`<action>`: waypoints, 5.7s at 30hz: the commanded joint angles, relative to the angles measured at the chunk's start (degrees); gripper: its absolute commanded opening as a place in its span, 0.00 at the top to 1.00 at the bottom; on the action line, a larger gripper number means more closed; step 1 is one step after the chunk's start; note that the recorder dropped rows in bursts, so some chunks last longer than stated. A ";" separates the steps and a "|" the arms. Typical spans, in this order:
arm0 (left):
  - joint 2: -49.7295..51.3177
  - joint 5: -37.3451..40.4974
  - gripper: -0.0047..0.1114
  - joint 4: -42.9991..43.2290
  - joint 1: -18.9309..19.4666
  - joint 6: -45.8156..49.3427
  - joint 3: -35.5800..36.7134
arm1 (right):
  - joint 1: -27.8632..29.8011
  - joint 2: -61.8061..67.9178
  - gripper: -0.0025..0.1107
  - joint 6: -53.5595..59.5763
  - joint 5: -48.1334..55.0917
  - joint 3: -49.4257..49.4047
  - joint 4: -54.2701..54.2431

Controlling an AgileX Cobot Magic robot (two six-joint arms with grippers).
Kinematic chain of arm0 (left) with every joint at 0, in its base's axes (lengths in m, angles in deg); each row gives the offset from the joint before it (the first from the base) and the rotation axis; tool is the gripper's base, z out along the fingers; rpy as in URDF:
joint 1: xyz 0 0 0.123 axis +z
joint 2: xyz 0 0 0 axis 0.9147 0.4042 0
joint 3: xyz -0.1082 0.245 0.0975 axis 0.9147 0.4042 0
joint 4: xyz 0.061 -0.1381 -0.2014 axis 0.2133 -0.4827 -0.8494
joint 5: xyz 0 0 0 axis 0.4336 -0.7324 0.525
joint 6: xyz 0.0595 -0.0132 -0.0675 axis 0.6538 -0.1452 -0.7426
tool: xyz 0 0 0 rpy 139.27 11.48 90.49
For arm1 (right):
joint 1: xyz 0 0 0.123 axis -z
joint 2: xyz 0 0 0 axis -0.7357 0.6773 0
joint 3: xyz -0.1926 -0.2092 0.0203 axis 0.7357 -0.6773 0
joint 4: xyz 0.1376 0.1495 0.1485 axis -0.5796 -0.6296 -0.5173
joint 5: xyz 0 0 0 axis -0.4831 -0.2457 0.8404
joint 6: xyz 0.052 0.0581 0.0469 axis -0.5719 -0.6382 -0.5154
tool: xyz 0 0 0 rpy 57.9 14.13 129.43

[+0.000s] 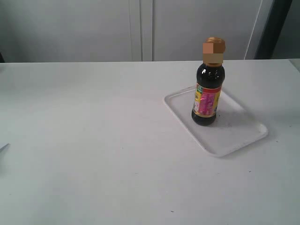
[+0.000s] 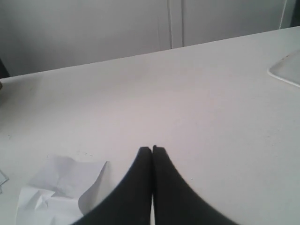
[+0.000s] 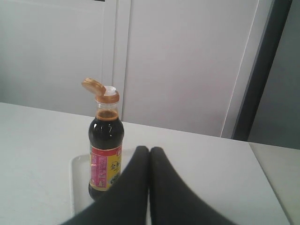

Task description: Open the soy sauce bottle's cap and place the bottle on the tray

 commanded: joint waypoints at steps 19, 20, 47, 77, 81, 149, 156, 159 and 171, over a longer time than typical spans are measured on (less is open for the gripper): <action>-3.57 -1.43 0.96 -3.29 7.08 0.42 13.47 | 0.00 -0.17 0.98 -0.20 -0.33 -0.25 -0.26; -3.57 -1.67 0.96 -3.29 7.08 0.42 14.15 | 0.00 -0.17 0.98 -0.20 -0.33 -0.25 -0.26; -3.57 -5.81 0.96 -5.56 7.11 0.43 16.08 | 0.00 -0.17 0.98 -0.20 -0.33 -0.25 -0.26; -3.57 -5.81 0.96 -5.56 7.11 0.43 16.08 | 0.00 -0.17 0.98 -1.32 -0.33 -0.40 0.56; -3.57 -5.81 0.96 -5.56 7.11 0.43 16.08 | 0.00 -0.17 0.98 -13.51 -1.24 -1.44 9.93; -3.57 -5.70 0.96 -5.56 7.11 0.58 16.08 | 0.00 -11.66 0.98 -18.03 2.37 -21.48 14.56; -3.57 -5.70 0.96 -5.56 7.11 0.58 16.08 | 0.00 -11.66 0.98 -18.03 2.37 -21.48 14.56; -3.57 -5.70 0.96 -5.56 7.11 0.58 16.08 | 0.00 -11.66 0.98 -18.03 2.37 -21.48 14.56; -3.57 -5.70 0.96 -5.56 7.11 0.58 16.08 | 0.00 -11.66 0.98 -18.03 2.37 -21.48 14.56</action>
